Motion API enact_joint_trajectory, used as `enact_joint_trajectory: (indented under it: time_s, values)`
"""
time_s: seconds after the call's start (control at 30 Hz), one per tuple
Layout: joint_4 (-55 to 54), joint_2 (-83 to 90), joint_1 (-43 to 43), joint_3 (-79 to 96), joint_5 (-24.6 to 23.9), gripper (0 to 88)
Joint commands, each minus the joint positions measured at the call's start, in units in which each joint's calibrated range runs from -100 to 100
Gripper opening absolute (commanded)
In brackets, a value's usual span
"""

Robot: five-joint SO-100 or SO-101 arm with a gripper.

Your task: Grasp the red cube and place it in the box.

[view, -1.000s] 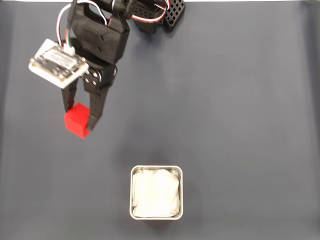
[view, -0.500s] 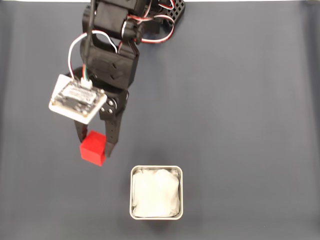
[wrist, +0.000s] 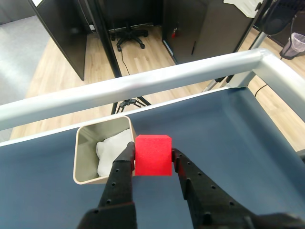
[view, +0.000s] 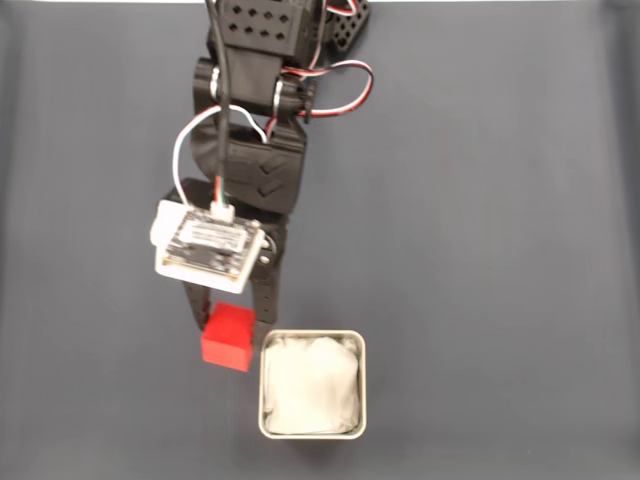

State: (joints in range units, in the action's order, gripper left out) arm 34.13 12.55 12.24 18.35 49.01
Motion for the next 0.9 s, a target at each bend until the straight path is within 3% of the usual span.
enact_joint_trajectory:
  time_s: [0.0, 0.87]
  values:
    - [-1.6, -0.2, -1.6, -3.8, 0.5, 4.6]
    - [-6.9, -7.1, -7.1, -6.4, 2.1, 4.0]
